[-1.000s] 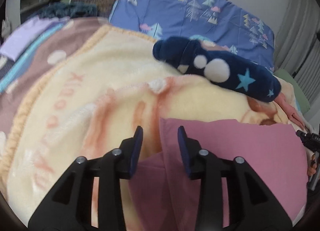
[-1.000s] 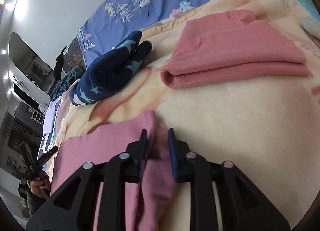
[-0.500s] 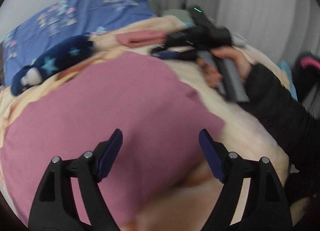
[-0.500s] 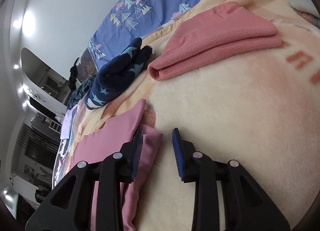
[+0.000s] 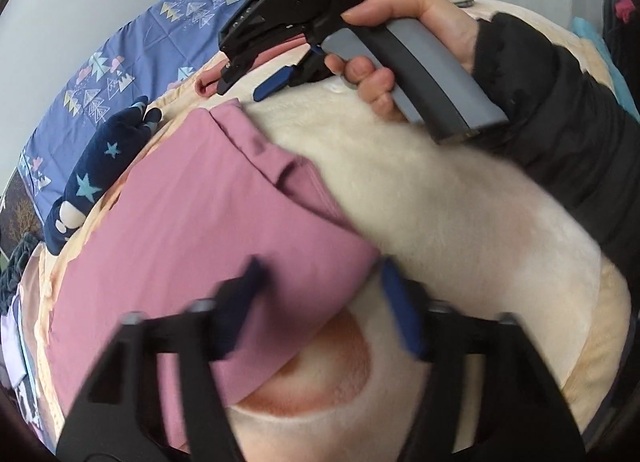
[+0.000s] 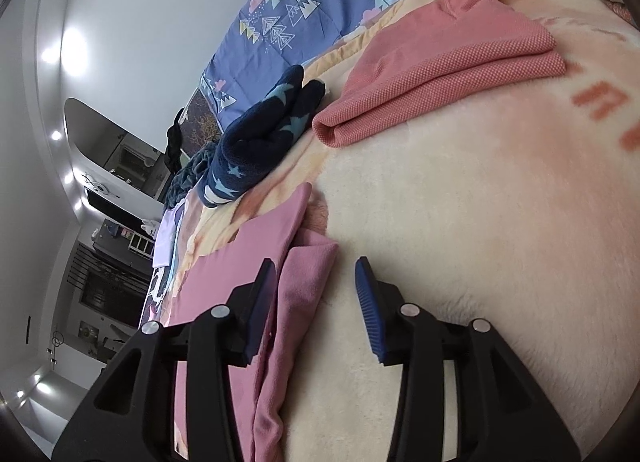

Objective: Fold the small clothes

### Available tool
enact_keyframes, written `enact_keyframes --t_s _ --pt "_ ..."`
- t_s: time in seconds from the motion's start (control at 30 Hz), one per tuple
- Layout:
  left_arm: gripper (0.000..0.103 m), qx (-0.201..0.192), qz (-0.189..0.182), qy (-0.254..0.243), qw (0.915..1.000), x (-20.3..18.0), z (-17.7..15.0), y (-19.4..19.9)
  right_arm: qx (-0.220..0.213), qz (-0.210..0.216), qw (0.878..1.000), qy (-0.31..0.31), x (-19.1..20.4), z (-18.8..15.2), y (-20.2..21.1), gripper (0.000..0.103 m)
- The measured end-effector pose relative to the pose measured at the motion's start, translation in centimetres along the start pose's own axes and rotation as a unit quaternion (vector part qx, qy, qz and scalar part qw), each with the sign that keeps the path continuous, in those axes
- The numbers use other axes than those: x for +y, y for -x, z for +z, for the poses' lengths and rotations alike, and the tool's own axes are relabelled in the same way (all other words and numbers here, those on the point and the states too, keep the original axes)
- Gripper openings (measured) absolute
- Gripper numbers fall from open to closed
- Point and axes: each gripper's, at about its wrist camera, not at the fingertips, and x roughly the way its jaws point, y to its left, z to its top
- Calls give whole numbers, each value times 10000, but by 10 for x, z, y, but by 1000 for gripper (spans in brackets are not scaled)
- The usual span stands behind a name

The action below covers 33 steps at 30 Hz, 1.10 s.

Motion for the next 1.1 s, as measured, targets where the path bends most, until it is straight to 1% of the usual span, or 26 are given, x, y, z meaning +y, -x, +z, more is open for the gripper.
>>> enact_keyframes --t_s 0.03,0.07,0.1,0.13,0.2,0.23,0.3,0.4,0.47,0.5,0.53,0.57,0.6,0.63,0.67,0.7,0.73,0.8,0.83,0.87,0.93,0.97,1.0,1.03,1.07,1.1 --pt "32 16 10 60 10000 2 4 0 47 2 10000 5 0 0 0 45" --pt "23 29 55 101 9999 3 6 0 110 10 9999 19 0 -1 -1 48" --pt "19 33 103 136 9998 4 7 2 172 22 9998 45 1 -1 -1 51" --pt "11 19 135 180 9997 5 8 3 238 26 9997 98 2 -2 -2 52" --pt "8 -49 94 248 9996 5 10 8 311 97 9993 161 6 -3 -2 62" --pt "6 -93 36 283 9996 6 9 11 370 199 9990 179 8 -3 -2 64" --pt "6 -153 -51 295 9994 7 7 16 476 346 9980 221 11 -5 -5 72" --pt "6 -138 -136 242 9995 6 3 15 621 346 9970 320 16 -5 -17 76" --pt "5 -96 -184 291 9994 7 2 10 644 111 9970 406 22 -4 -29 77" --pt "5 -87 -192 299 9993 4 1 11 629 68 9971 420 24 -4 -31 73" --pt "5 -82 -214 306 9993 3 0 10 546 27 9974 468 29 -3 -33 64" --pt "5 -86 -234 305 9992 2 0 10 500 81 9973 536 33 -2 -34 23" --pt "5 -96 -255 302 9992 2 0 10 555 181 9966 575 35 -2 -37 7" --pt "5 -132 -286 305 9990 3 0 11 556 227 9967 537 38 -1 -38 7" --pt "5 -172 -363 322 9987 3 -1 13 405 202 9976 515 40 2 -35 7" --pt "5 -219 -508 361 9978 6 -2 14 213 268 9980 538 45 6 -26 6" --pt "5 -242 -633 394 9969 8 -2 16 114 377 9979 513 46 9 -20 6" --pt "5 -160 -695 347 9969 9 -2 11 -125 508 9973 509 47 16 -10 5" --pt "5 -95 -736 339 9967 9 -3 7 -160 480 9971 570 46 19 -10 5" --pt "5 -27 -783 354 9963 9 -4 2 -160 335 9979 535 40 22 -14 5" --pt "5 19 -812 334 9961 6 -4 -2 -101 -103 9995 271 14 25 -30 4" --pt "5 21 -810 312 9962 5 -4 -2 -61 -158 9998 112 4 25 -34 3" --pt "5 18 -813 306 9962 5 -3 -2 -4 -64 9998 -165 -9 26 -36 3" --pt "5 15 -829 320 9960 6 -3 -3 13 240 9987 -447 -18 28 -32 3" --pt "5 12 -847 335 9958 10 -2 -5 -27 415 9977 -533 -19 29 -26 7" --pt "6 1 -862 352 9957 10 -3 -5 -92 494 9973 -528 -17 30 -15 18"
